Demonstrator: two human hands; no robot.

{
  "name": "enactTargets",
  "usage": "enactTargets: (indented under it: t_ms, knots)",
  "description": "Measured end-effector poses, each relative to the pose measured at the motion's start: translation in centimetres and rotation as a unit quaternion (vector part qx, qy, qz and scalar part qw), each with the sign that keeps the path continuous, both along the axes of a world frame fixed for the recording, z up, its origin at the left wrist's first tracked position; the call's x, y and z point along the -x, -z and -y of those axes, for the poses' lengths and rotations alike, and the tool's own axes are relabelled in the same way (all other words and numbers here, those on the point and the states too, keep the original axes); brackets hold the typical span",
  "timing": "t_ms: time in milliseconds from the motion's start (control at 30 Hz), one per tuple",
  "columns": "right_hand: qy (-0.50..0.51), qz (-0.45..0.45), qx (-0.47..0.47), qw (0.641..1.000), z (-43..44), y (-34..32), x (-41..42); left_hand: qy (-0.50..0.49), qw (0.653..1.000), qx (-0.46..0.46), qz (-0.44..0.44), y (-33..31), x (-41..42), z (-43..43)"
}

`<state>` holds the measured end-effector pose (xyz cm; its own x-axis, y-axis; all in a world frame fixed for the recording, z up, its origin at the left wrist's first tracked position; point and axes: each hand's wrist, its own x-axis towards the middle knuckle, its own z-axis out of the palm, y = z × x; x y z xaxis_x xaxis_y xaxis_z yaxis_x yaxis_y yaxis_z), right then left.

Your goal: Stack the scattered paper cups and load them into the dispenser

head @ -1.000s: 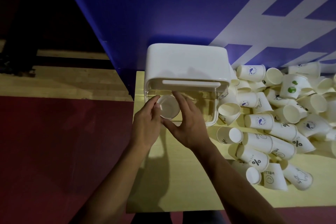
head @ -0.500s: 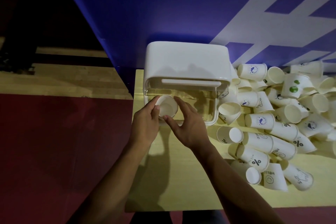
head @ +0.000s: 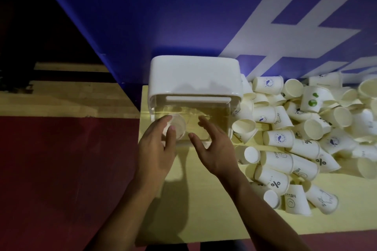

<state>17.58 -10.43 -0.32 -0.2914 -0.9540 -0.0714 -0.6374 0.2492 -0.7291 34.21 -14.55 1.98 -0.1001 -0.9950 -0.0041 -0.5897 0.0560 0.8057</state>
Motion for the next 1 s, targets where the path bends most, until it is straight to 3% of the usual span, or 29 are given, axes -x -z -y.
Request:
enactTargets:
  t_ms: [200,533,767,1000]
  knots:
    - [0.068,-0.012,0.037,0.997,-3.4,-2.7,8.0,0.154,0.986,0.046,-0.036,-3.1,8.9,-0.8]
    - [0.202,-0.026,0.023,0.979,-9.9,-5.1,24.5,0.298,0.949,0.037,0.098,-3.2,30.9,1.1]
    - [0.230,-0.016,0.013,0.973,-12.4,-4.3,33.7,0.229,0.956,-0.119,0.138,1.6,44.3,1.0]
    - [0.224,0.004,-0.020,0.974,-10.4,-2.7,41.2,0.132,0.973,-0.119,0.149,5.3,49.7,2.7]
